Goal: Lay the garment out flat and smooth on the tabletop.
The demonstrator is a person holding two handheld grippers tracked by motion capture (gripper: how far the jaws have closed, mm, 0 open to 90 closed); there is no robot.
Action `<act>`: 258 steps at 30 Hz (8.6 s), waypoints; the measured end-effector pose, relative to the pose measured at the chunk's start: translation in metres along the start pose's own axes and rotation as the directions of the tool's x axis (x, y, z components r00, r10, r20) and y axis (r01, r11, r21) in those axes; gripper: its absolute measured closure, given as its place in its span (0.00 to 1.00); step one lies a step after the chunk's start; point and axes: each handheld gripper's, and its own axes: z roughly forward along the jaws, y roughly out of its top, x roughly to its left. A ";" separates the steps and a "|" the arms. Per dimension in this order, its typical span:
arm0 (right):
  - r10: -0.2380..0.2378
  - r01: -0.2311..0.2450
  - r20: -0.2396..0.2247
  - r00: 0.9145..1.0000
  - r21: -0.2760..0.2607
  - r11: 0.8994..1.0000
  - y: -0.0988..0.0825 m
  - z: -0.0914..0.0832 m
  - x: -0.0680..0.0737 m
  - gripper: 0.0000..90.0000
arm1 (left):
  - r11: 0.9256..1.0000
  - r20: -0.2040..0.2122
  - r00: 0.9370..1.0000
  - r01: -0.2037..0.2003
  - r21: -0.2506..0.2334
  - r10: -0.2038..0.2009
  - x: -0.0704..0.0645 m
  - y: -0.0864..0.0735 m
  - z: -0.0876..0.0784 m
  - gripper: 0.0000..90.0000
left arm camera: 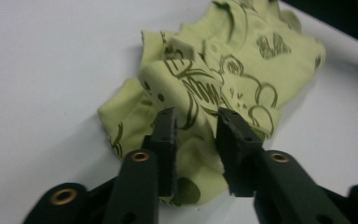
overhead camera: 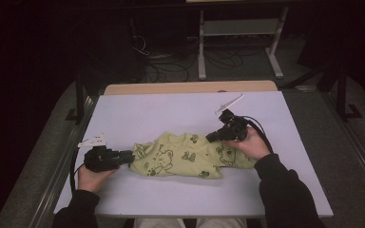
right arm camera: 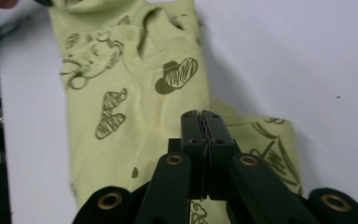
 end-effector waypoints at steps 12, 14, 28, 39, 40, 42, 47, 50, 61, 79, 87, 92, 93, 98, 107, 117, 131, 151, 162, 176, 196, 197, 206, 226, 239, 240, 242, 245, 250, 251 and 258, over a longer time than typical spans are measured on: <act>0.009 -0.013 -0.069 0.998 -0.068 0.998 -0.035 -0.016 0.012 0.98 | 0.991 0.025 0.999 0.023 -0.134 -0.020 0.004 0.030 0.000 0.48; 0.009 -0.013 -0.073 0.997 -0.056 0.998 -0.038 -0.016 0.014 0.98 | 0.993 0.031 1.000 -0.002 -0.116 0.006 0.003 0.038 0.003 0.48; 0.014 -0.018 -0.104 0.994 -0.042 0.999 -0.051 -0.015 0.019 0.97 | 0.981 0.228 0.973 -0.071 0.178 0.029 0.013 0.047 0.060 0.62; 0.020 -0.022 -0.150 0.989 -0.015 1.000 -0.050 -0.009 0.020 0.82 | 0.952 0.247 0.960 -0.191 0.238 0.130 -0.008 0.036 0.053 0.92; 0.018 -0.021 -0.150 0.989 -0.016 1.000 -0.050 -0.008 0.020 0.78 | 0.952 0.249 0.960 -0.192 0.239 0.131 -0.008 0.035 0.052 0.92; 0.016 -0.019 -0.143 0.990 -0.017 1.000 -0.048 -0.005 0.018 0.70 | 0.953 0.251 0.959 -0.193 0.234 0.133 -0.008 0.034 0.049 0.92; 0.016 -0.022 -0.141 0.990 -0.040 0.999 -0.040 0.004 0.012 0.58 | 0.946 0.274 0.950 -0.221 0.238 0.152 -0.012 0.034 0.051 0.92; 0.009 -0.012 -0.138 0.990 -0.024 1.000 -0.036 0.012 0.012 0.57 | 0.944 0.281 0.947 -0.226 0.241 0.155 -0.013 0.034 0.051 0.92; 0.038 -0.040 -0.125 0.991 -0.017 0.999 -0.036 0.003 0.014 0.96 | 0.966 0.225 0.970 -0.139 0.220 0.088 -0.001 0.028 0.041 0.80; 0.067 -0.068 -0.118 0.991 -0.003 0.998 -0.039 0.003 0.012 0.96 | 0.991 0.114 0.990 -0.095 0.090 0.084 0.004 0.030 0.029 0.92; 0.092 -0.094 -0.047 0.995 -0.043 0.995 -0.038 -0.005 0.005 0.96 | 0.999 0.041 0.999 -0.019 0.040 0.017 -0.002 0.047 0.034 0.94; 0.075 -0.074 0.006 0.997 -0.123 0.990 -0.030 -0.020 0.003 0.96 | 0.999 -0.033 0.999 -0.041 0.006 0.042 -0.007 0.063 0.033 0.95; 0.076 -0.073 0.019 0.997 -0.136 0.988 -0.026 -0.022 0.003 0.96 | 0.999 -0.050 0.998 -0.042 -0.007 0.042 -0.008 0.067 0.032 0.95; 0.096 -0.079 0.074 0.993 -0.200 0.977 0.003 -0.036 -0.003 0.96 | 0.997 -0.105 0.993 -0.057 -0.049 0.052 -0.007 0.091 0.023 0.95; 0.157 -0.128 0.086 0.984 -0.277 0.952 0.040 -0.050 -0.022 0.96 | 0.996 -0.174 0.982 -0.083 -0.041 0.075 0.004 0.136 0.021 0.95; 0.203 -0.159 0.128 0.971 -0.292 0.943 0.071 -0.059 -0.044 0.96 | 0.995 -0.223 0.970 -0.094 0.017 0.095 0.025 0.181 0.033 0.94; 0.250 -0.173 0.234 0.940 -0.304 0.937 0.129 -0.070 -0.074 0.90 | 0.997 -0.372 0.925 -0.077 0.012 0.076 0.061 0.246 0.052 0.92; 0.391 -0.313 0.182 0.903 -0.346 0.884 0.035 0.005 -0.114 0.15 | 0.946 -0.165 0.947 0.236 -0.223 -0.275 0.092 0.097 0.087 0.28; 0.309 -0.231 0.174 0.935 -0.361 0.903 0.006 -0.017 -0.076 0.00 | 0.968 -0.106 0.977 0.160 -0.191 -0.183 0.060 0.088 0.077 0.00; 0.237 -0.178 0.133 0.962 -0.348 0.920 -0.026 -0.036 -0.033 0.00 | 0.980 -0.042 0.995 0.085 -0.181 -0.094 0.011 0.076 0.062 0.00; 0.094 -0.058 0.089 0.992 -0.346 0.936 -0.039 -0.038 0.017 0.00 | 0.992 0.014 0.999 0.053 -0.118 -0.052 -0.015 0.059 0.071 0.00; 0.088 -0.052 0.088 0.992 -0.346 0.937 -0.039 -0.038 0.018 0.00 | 0.992 0.016 0.999 0.048 -0.113 -0.046 -0.016 0.058 0.072 0.00; 0.056 -0.027 0.081 0.995 -0.324 0.946 -0.042 -0.032 0.028 0.03 | 0.998 0.019 0.999 0.027 -0.063 -0.026 -0.023 0.055 0.082 0.00; -0.039 0.055 0.156 0.987 -0.099 0.994 -0.045 0.019 0.037 0.18 | 0.996 0.029 1.000 -0.005 0.089 0.003 -0.029 0.042 0.123 0.15; -0.057 0.042 0.355 0.933 0.050 0.998 -0.051 0.048 0.032 0.72 | 0.986 -0.038 0.999 -0.011 0.166 0.017 -0.037 0.047 0.145 0.85; -0.054 0.038 0.355 0.933 0.050 0.998 -0.051 0.046 0.031 0.78 | 0.986 -0.032 0.999 -0.018 0.165 0.023 -0.039 0.049 0.143 0.89; -0.051 0.037 0.355 0.933 0.046 0.998 -0.051 0.044 0.031 0.85 | 0.988 -0.020 1.000 -0.018 0.155 0.021 -0.042 0.053 0.139 0.92; -0.043 0.034 0.329 0.943 0.033 0.999 -0.051 0.040 0.030 0.91 | 0.993 0.014 1.000 0.001 0.115 -0.003 -0.044 0.062 0.128 0.93; -0.040 0.032 0.268 0.963 0.032 0.999 -0.052 0.032 0.032 0.93 | 0.997 0.083 0.994 0.068 0.048 -0.072 -0.042 0.073 0.107 0.93; -0.045 0.038 0.256 0.966 0.031 0.999 -0.052 0.032 0.034 0.93 | 0.995 0.101 0.991 0.088 0.040 -0.092 -0.042 0.074 0.102 0.93; -0.079 0.078 0.166 0.983 0.012 0.997 -0.051 0.026 0.051 0.94 | 0.985 0.144 0.974 0.175 0.001 -0.173 -0.033 0.080 0.082 0.93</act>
